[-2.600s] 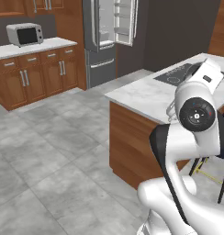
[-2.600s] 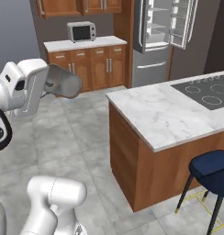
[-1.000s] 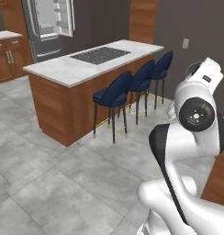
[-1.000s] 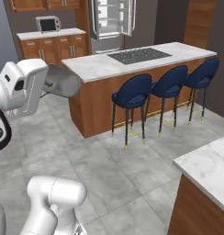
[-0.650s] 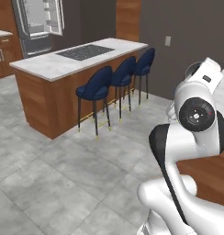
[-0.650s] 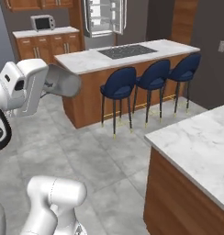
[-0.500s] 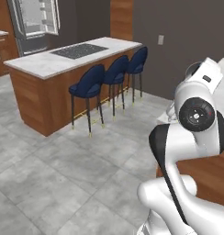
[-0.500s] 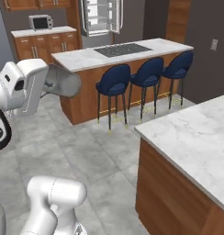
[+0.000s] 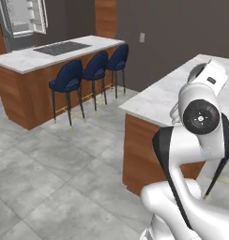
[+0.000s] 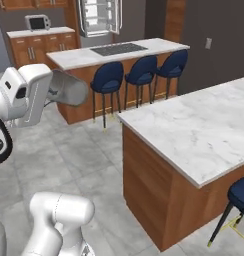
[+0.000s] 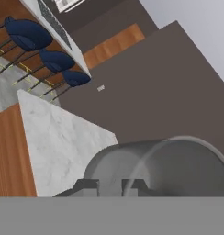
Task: There is a bowl on the dining counter. Grab a lemon wedge from the fridge and place it in the bowl. Then get the liquor bottle and glass cup from the cabinet and place them next to the bowl.
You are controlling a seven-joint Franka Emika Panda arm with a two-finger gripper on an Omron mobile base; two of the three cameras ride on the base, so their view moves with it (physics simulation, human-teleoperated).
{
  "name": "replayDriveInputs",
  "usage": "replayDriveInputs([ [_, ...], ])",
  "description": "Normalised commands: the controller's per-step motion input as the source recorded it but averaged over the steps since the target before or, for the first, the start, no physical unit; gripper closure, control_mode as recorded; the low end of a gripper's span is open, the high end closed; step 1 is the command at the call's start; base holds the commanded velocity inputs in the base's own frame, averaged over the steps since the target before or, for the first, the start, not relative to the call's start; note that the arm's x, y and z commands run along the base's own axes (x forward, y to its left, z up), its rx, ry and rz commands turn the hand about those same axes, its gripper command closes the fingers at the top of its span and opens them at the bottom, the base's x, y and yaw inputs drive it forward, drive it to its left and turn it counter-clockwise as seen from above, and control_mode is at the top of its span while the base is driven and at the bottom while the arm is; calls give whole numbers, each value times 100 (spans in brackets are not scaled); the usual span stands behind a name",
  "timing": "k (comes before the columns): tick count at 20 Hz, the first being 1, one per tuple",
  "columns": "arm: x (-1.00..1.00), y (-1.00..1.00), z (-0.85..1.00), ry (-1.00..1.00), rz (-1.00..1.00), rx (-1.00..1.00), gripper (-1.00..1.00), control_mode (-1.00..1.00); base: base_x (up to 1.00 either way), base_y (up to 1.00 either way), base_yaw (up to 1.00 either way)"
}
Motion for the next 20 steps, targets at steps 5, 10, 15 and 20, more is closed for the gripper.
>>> replayDriveInputs([
  [5,0,0,0,0,0,0,100,100,-52,-100,-1],
  [10,0,0,0,0,0,0,100,100,-11,-100,0],
  [15,0,0,0,0,0,0,100,100,0,-100,5],
  [20,0,0,0,0,0,0,100,100,6,-100,12],
])
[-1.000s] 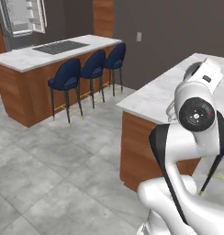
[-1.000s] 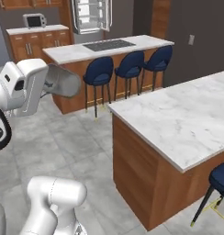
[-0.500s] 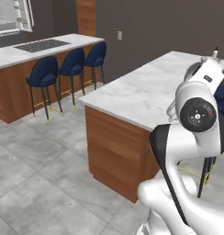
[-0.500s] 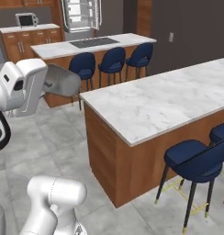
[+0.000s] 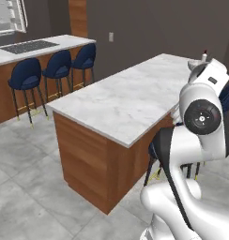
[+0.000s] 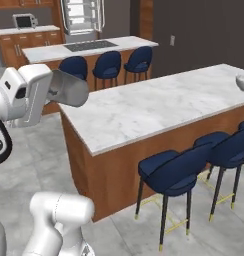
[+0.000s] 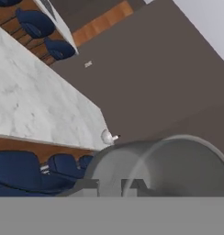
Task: There is a bowl on the dining counter. Grab a lemon wedge from the fridge and place it in the bowl. Then get the liquor bottle and glass cup from the cabinet and place them next to the bowl.
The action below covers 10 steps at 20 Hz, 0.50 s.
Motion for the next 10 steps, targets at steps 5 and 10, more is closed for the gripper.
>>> replayDriveInputs([
  [5,0,0,0,0,0,0,100,100,20,-100,18],
  [10,0,0,0,0,0,0,100,100,33,-95,22],
])
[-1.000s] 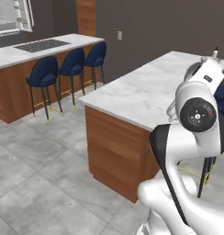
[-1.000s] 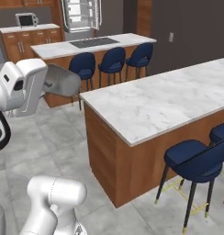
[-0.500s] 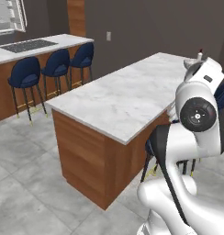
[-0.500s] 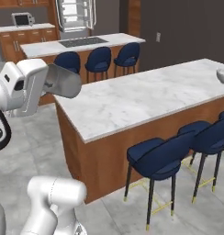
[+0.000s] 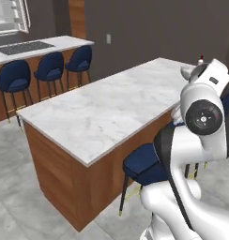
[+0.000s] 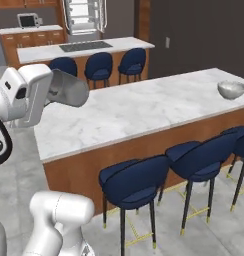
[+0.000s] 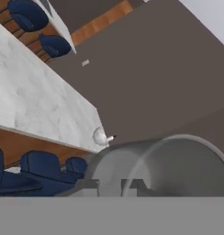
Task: There is a bowl on the dining counter. Grab a lemon wedge from the fridge and place it in the bowl. Then get the liquor bottle and glass cup from the cabinet and place them next to the bowl.
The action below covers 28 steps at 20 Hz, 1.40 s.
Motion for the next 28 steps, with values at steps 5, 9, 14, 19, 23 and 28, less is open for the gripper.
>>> replayDriveInputs([
  [5,0,0,0,0,0,0,100,100,39,-86,26],
  [9,0,0,0,0,0,0,100,100,36,-86,27],
  [14,0,0,0,0,0,0,100,100,16,-89,28],
  [19,0,0,0,0,0,0,100,100,0,-90,29],
  [23,0,0,0,0,0,0,100,100,0,-92,30],
  [28,0,0,0,0,0,0,100,100,0,-91,31],
])
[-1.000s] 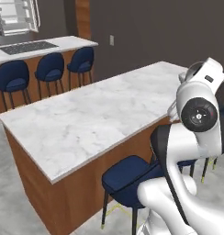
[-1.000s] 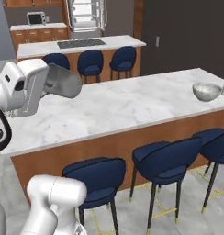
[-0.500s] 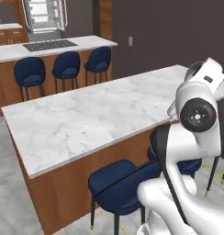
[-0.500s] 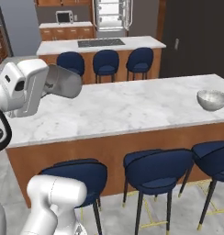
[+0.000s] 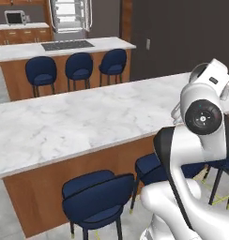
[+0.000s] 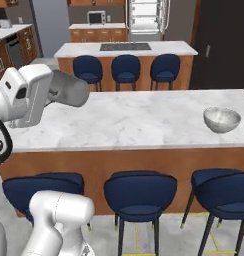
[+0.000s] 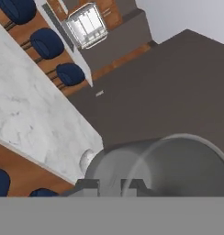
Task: There is a bowl on the dining counter. Grab a lemon wedge from the fridge and place it in the bowl. Then get the liquor bottle and glass cup from the cabinet and place them next to the bowl.
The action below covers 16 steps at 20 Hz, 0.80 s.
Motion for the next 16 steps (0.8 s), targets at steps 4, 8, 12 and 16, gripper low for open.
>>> replayDriveInputs([
  [4,0,0,0,0,0,0,100,100,0,-88,32],
  [8,0,0,0,0,0,0,100,100,0,-87,32],
  [12,0,0,0,0,0,0,100,100,0,-85,31],
  [16,0,0,0,0,0,0,100,100,12,-82,30],
])
